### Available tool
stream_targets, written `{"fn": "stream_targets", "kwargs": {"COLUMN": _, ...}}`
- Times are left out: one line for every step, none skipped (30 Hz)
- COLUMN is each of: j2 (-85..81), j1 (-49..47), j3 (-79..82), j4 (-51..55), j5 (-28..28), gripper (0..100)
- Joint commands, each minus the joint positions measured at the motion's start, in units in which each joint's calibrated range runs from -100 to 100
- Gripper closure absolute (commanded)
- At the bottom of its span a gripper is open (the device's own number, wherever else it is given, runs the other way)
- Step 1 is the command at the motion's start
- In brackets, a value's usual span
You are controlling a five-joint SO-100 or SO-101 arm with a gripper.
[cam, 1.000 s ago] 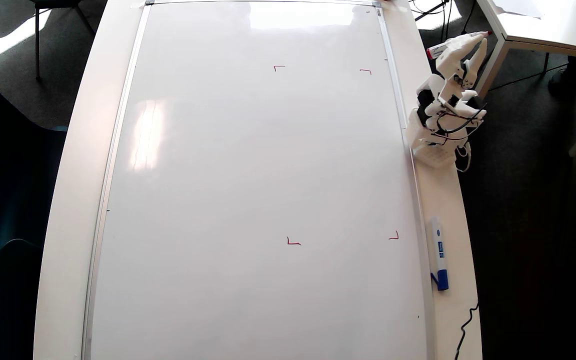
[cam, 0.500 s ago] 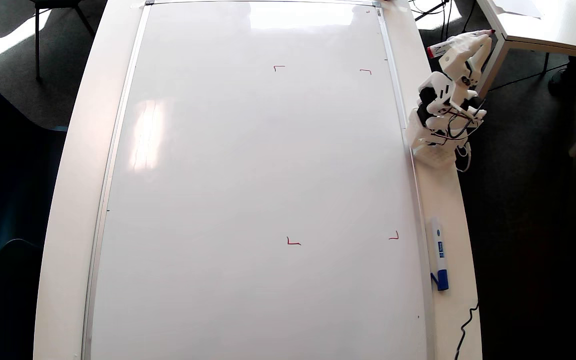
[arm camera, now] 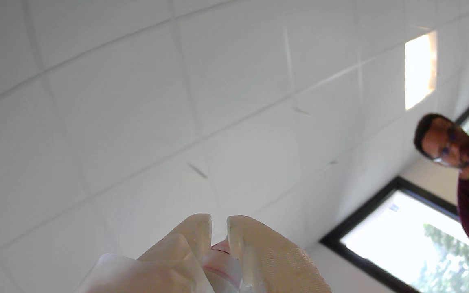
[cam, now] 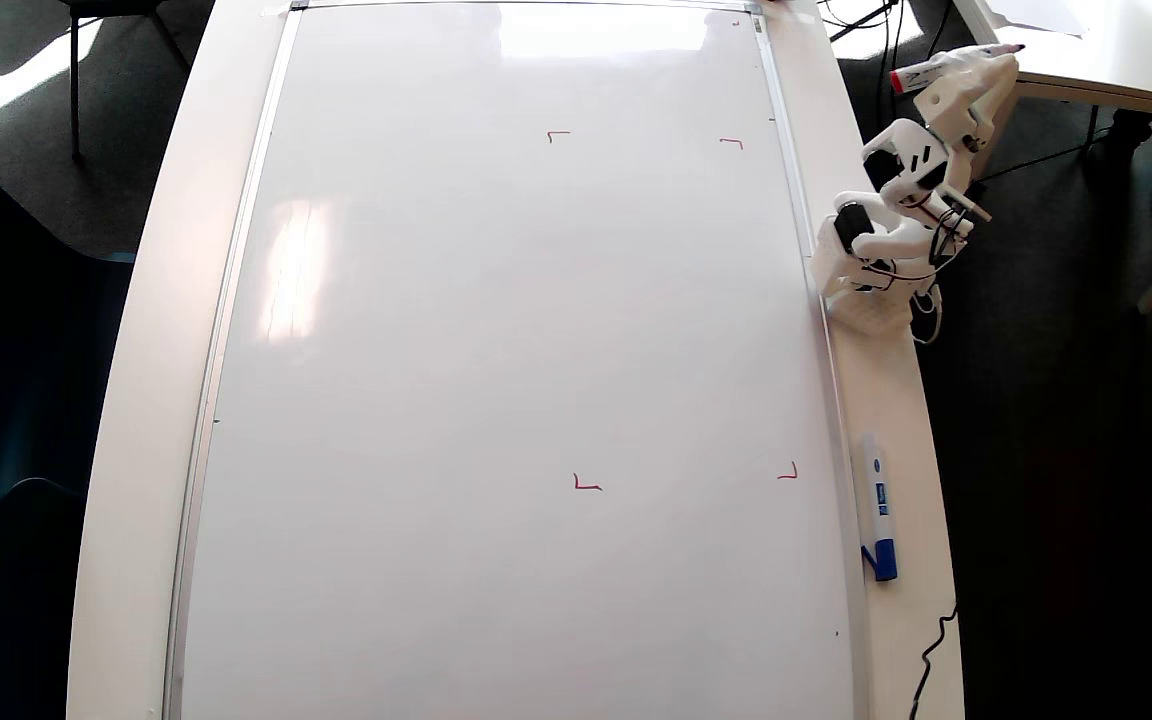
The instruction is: Draw on a whiteboard a robot head using a pen attached to the gripper
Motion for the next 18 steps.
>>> {"fn": "stream_targets", "kwargs": {"j2": 0.58, "j1": 0.17, "j3": -4.14, "j4": 16.07, "j5": -0.18, "gripper": 99}}
{"fn": "stream_targets", "kwargs": {"j2": 0.58, "j1": -0.05, "j3": -4.14, "j4": 18.94, "j5": -0.18, "gripper": 99}}
{"fn": "stream_targets", "kwargs": {"j2": 0.58, "j1": -0.27, "j3": -4.05, "j4": 21.55, "j5": -0.18, "gripper": 99}}
{"fn": "stream_targets", "kwargs": {"j2": 0.66, "j1": -0.34, "j3": -4.05, "j4": 24.33, "j5": -0.18, "gripper": 99}}
{"fn": "stream_targets", "kwargs": {"j2": 1.75, "j1": -0.34, "j3": -4.32, "j4": 28.67, "j5": -0.18, "gripper": 99}}
{"fn": "stream_targets", "kwargs": {"j2": 2.92, "j1": -0.41, "j3": -4.42, "j4": 29.80, "j5": -0.18, "gripper": 99}}
{"fn": "stream_targets", "kwargs": {"j2": 4.27, "j1": -0.41, "j3": -4.51, "j4": 30.41, "j5": -0.18, "gripper": 99}}
{"fn": "stream_targets", "kwargs": {"j2": 5.78, "j1": -0.41, "j3": -4.51, "j4": 30.41, "j5": -0.18, "gripper": 99}}
{"fn": "stream_targets", "kwargs": {"j2": 7.37, "j1": -0.41, "j3": -4.60, "j4": 30.41, "j5": -0.24, "gripper": 99}}
{"fn": "stream_targets", "kwargs": {"j2": 10.81, "j1": -0.41, "j3": -4.96, "j4": 30.41, "j5": -0.24, "gripper": 99}}
{"fn": "stream_targets", "kwargs": {"j2": 12.74, "j1": -0.41, "j3": -5.69, "j4": 30.58, "j5": -0.24, "gripper": 99}}
{"fn": "stream_targets", "kwargs": {"j2": 14.66, "j1": -0.41, "j3": -6.50, "j4": 30.75, "j5": -0.24, "gripper": 99}}
{"fn": "stream_targets", "kwargs": {"j2": 16.84, "j1": -0.41, "j3": -7.32, "j4": 30.93, "j5": -0.24, "gripper": 99}}
{"fn": "stream_targets", "kwargs": {"j2": 18.86, "j1": -0.49, "j3": -8.14, "j4": 30.93, "j5": -0.24, "gripper": 99}}
{"fn": "stream_targets", "kwargs": {"j2": 22.71, "j1": -1.45, "j3": -9.59, "j4": 31.02, "j5": -0.18, "gripper": 99}}
{"fn": "stream_targets", "kwargs": {"j2": 24.56, "j1": -2.11, "j3": -10.41, "j4": 31.02, "j5": -0.02, "gripper": 99}}
{"fn": "stream_targets", "kwargs": {"j2": 26.15, "j1": -2.48, "j3": -11.22, "j4": 31.02, "j5": 0.03, "gripper": 99}}
{"fn": "stream_targets", "kwargs": {"j2": 27.83, "j1": -2.62, "j3": -12.22, "j4": 31.02, "j5": 0.09, "gripper": 99}}
